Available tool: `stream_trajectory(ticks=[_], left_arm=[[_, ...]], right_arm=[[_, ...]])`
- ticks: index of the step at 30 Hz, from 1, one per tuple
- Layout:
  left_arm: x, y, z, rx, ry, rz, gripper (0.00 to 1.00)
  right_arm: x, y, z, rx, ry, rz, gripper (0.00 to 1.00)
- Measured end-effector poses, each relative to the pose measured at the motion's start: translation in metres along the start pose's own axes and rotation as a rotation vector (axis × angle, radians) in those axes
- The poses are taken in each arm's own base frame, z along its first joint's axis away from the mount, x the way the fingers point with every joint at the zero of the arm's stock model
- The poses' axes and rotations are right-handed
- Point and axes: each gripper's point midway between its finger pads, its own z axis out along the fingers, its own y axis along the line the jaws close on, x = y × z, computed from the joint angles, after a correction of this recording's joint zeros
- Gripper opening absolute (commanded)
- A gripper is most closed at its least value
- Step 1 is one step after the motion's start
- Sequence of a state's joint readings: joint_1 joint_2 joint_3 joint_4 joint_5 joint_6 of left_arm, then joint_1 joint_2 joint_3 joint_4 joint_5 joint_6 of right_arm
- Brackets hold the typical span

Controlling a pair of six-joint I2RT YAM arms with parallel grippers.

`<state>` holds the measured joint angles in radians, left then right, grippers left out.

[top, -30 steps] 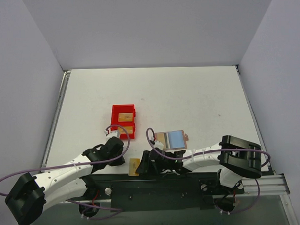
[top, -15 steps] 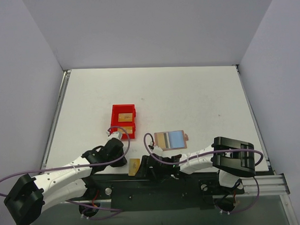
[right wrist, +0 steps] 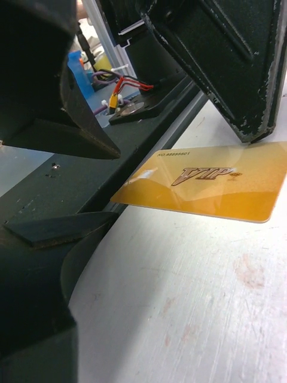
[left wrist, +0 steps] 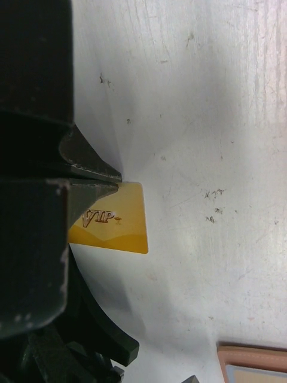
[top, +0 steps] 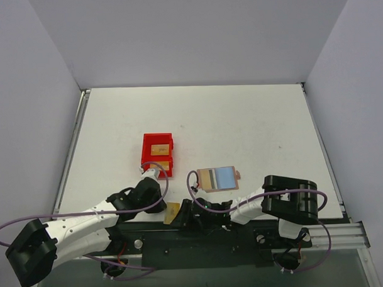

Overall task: Put the credit cards into the card holder
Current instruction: Pick up the credit card at the corner of the board.

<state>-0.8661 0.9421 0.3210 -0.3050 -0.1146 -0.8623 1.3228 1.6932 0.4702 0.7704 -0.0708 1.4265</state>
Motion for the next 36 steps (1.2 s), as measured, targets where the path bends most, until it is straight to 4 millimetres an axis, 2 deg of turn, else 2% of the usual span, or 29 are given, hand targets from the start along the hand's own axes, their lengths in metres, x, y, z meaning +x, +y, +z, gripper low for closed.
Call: stream_trajectory(ticks=[13, 27, 36], left_arm=[[0.008, -0.014, 0.002, 0.052, 0.004, 0.000, 0.00], [0.013, -0.021, 0.002, 0.068, -0.006, -0.018, 0.00], [0.010, -0.015, 0.000, 0.042, -0.027, -0.022, 0.00]], right_arm=[[-0.002, 0.000, 0.002, -0.027, -0.016, 0.011, 0.26], [-0.006, -0.006, 0.001, -0.022, -0.033, 0.004, 0.02], [-0.013, -0.003, -0.002, -0.046, -0.059, 0.001, 0.00]])
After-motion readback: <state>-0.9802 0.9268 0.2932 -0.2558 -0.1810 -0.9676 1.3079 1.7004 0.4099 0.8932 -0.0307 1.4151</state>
